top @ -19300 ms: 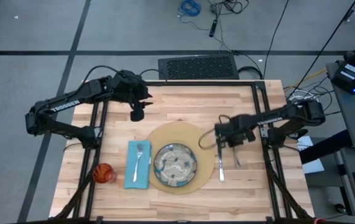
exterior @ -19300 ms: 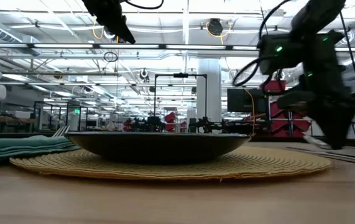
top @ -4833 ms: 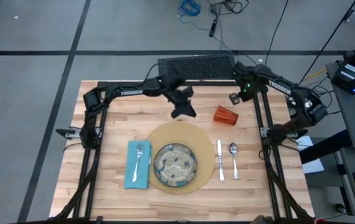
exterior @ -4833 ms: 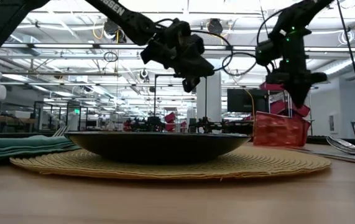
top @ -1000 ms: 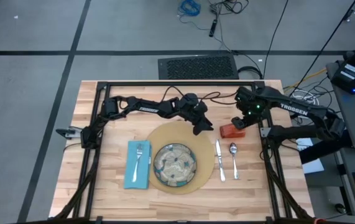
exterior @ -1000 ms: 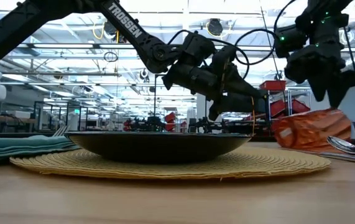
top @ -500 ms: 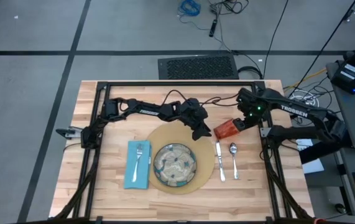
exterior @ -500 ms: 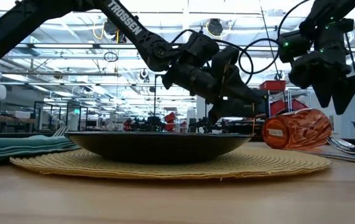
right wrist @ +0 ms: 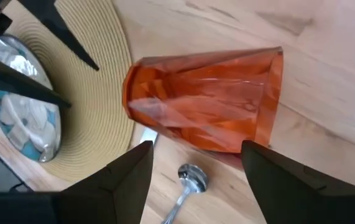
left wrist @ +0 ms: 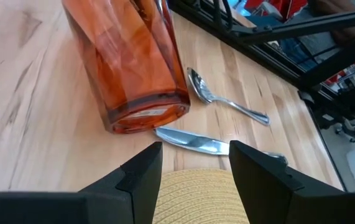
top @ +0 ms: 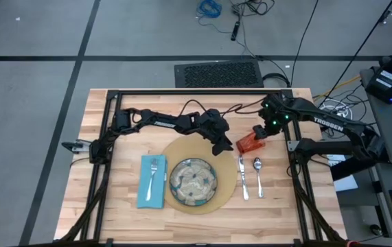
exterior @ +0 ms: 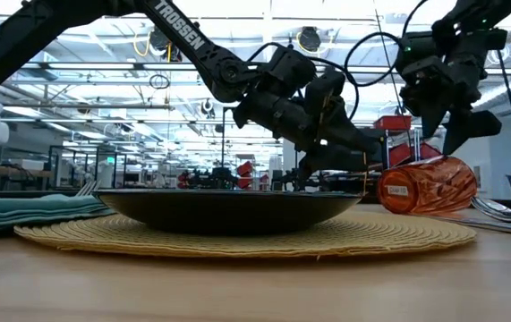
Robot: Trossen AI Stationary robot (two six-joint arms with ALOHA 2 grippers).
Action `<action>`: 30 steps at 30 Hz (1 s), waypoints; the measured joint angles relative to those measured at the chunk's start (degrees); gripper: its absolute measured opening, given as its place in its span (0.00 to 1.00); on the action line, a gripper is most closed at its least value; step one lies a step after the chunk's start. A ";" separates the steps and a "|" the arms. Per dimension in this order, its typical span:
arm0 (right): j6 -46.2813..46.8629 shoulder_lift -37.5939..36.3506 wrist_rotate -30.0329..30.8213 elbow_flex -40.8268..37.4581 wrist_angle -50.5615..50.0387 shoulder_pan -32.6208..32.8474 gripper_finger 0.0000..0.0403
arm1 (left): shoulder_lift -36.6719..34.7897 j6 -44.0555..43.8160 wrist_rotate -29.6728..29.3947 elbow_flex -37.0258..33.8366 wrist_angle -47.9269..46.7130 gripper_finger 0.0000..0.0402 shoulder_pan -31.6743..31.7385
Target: Set table place
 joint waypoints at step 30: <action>-3.29 4.97 7.74 3.47 -2.59 0.20 0.58 | 0.02 0.05 -0.36 0.00 0.09 0.43 -0.51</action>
